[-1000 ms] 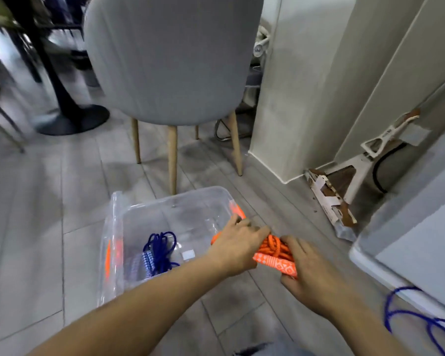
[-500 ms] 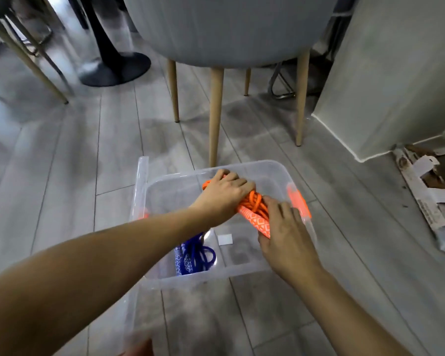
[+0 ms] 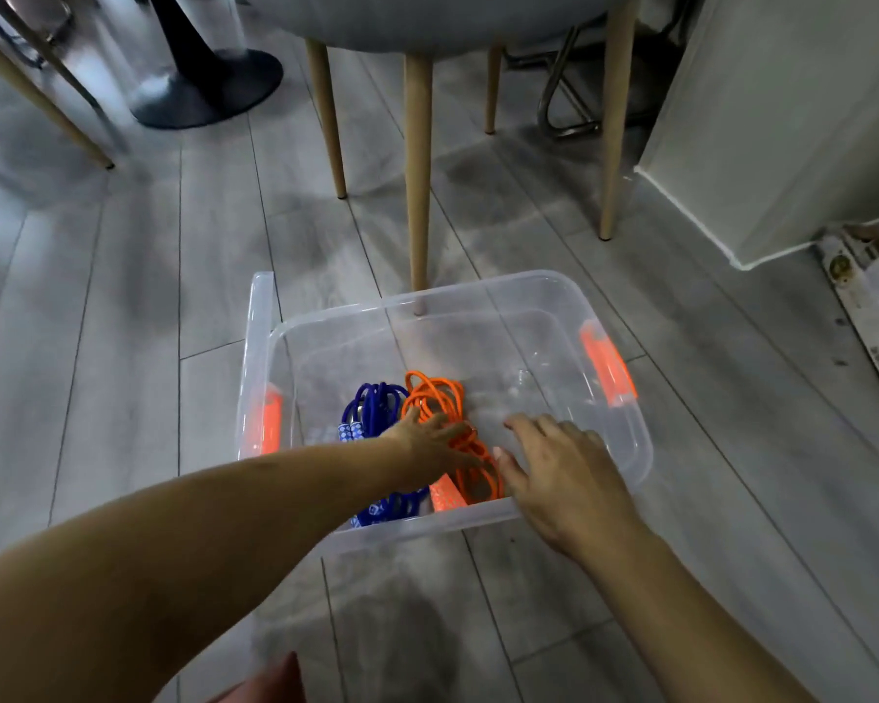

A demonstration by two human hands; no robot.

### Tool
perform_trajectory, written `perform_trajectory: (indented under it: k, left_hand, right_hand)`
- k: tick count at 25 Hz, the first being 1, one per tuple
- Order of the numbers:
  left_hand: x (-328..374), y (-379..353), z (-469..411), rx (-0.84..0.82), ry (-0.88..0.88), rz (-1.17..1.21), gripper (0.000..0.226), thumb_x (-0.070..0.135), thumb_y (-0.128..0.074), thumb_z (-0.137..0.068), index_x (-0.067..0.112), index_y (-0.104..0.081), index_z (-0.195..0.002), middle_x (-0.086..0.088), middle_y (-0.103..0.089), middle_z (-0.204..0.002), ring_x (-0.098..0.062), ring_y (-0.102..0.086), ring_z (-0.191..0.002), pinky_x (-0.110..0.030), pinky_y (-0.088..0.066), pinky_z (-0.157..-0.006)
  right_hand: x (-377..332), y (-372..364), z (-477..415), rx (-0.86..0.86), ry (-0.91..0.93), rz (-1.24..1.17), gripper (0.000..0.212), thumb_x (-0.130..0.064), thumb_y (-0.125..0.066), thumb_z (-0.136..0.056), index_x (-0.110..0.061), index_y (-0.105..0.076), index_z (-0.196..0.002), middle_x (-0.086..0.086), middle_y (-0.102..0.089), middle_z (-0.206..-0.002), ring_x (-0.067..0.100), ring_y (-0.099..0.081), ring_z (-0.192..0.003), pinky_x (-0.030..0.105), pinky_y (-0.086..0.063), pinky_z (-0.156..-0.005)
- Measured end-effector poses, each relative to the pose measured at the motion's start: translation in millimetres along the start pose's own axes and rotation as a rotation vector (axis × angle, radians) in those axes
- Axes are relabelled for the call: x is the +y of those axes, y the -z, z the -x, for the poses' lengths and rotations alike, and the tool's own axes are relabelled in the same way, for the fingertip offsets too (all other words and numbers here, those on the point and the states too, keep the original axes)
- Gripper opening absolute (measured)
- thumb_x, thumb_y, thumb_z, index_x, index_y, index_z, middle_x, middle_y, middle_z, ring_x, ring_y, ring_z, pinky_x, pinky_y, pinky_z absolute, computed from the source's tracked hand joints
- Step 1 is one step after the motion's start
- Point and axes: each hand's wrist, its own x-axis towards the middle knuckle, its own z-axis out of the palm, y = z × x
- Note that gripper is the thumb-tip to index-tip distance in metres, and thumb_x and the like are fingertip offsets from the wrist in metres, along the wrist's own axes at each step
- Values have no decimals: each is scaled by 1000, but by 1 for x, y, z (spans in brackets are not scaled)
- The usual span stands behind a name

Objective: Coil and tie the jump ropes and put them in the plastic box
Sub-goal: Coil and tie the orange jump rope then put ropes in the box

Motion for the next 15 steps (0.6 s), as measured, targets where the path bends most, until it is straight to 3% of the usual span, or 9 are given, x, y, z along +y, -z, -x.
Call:
perform_trajectory:
  k: [3, 6, 9, 15]
  left_hand:
    - [13, -12, -10, -86, 63, 133, 78, 15, -48, -99, 48, -4, -154, -9, 15, -165, -45, -4, -149, -73, -26, -107]
    - [22, -22, -19, -92, 127, 192, 78, 12, -43, -101, 58, -3, -150, -10, 23, -163, -50, -5, -147, -68, -41, -97]
    - [22, -25, -19, -147, 173, 174, 72, 10, -46, -100, 56, -19, -149, -9, 21, -163, -49, -12, -146, -60, -48, -92]
    - [16, -30, -1, -208, 220, 106, 60, 19, -50, -100, 36, -28, -153, -14, 7, -164, -47, -19, -143, -60, -44, -97]
  right_hand:
    - [11, -1, 8, 32, -66, 51, 44, -50, -32, -99, -24, -60, -120, 1, -67, -108, 27, -61, -100, 42, -41, -87]
    - [16, 1, 18, 37, -95, 56, 40, -48, -35, -101, -24, -59, -121, 0, -66, -106, 24, -60, -97, 40, -41, -88]
    - [20, 2, 23, 30, -100, 53, 42, -48, -29, -101, -25, -58, -121, -1, -65, -106, 22, -58, -97, 37, -40, -91]
    - [21, 3, 30, 74, -51, 63, 48, -46, -23, -100, -23, -59, -123, -1, -65, -111, 22, -59, -97, 37, -43, -90]
